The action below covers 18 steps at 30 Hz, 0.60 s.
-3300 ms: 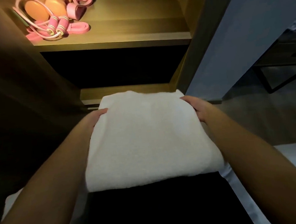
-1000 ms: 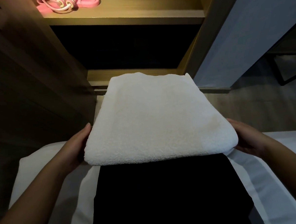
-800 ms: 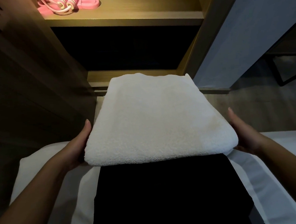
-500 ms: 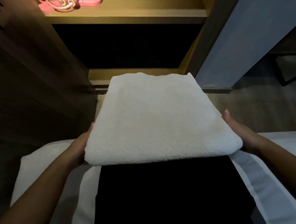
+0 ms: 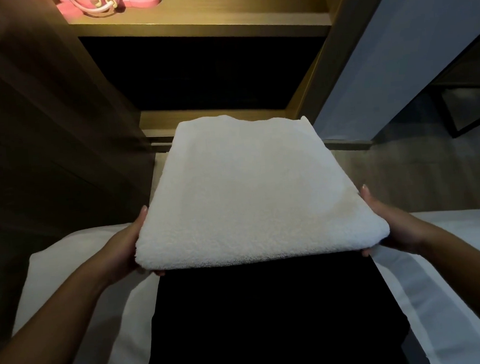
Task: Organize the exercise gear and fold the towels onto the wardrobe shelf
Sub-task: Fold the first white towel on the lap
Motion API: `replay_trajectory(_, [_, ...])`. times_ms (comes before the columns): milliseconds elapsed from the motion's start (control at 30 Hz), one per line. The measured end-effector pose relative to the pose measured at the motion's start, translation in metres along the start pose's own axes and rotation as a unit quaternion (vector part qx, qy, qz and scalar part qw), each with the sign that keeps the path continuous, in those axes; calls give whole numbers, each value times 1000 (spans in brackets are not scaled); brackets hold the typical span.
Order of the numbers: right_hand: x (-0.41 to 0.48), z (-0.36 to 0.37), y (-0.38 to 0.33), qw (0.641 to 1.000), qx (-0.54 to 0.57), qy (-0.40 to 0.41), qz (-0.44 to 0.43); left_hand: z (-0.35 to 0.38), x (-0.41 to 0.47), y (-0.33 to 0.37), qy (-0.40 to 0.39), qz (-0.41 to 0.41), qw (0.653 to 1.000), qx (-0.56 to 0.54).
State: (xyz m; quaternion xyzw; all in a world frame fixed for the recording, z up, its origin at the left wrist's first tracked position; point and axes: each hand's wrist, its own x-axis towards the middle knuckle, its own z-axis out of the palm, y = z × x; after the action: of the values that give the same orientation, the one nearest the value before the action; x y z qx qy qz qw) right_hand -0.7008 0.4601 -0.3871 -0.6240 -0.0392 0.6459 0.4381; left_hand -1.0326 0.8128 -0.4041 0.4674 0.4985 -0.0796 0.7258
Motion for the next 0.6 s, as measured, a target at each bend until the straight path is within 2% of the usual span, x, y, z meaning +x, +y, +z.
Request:
replay_trajectory(33, [0,0,2,1000,19,-1,-1,-2,1,-2,1,6,1000,-21])
replay_trajectory(100, [-4,-4,5,998,63,-21,-1,-11,-3,-3,-47,-6,998,-30])
replay_trajectory(167, [-7,-11,0,996,83,-43,4,-21,-6,3,-88,-22,996,6])
replay_trajectory(267, [1,-14,-19,994,108,0,0,-10,1,25,-36,-36,997,66])
replay_trajectory(333, [13,-5,-37,993,109,46,-21,6,10,44,13,-34,997,62])
replay_trajectory(433, [27,10,-58,993,12,111,-21,26,18,62,79,-22,994,76])
replay_trajectory(533, [32,13,-54,974,-113,195,-28,28,21,55,152,20,980,126])
replay_trajectory(600, [32,8,-45,964,-143,221,-38,22,21,46,148,22,982,115])
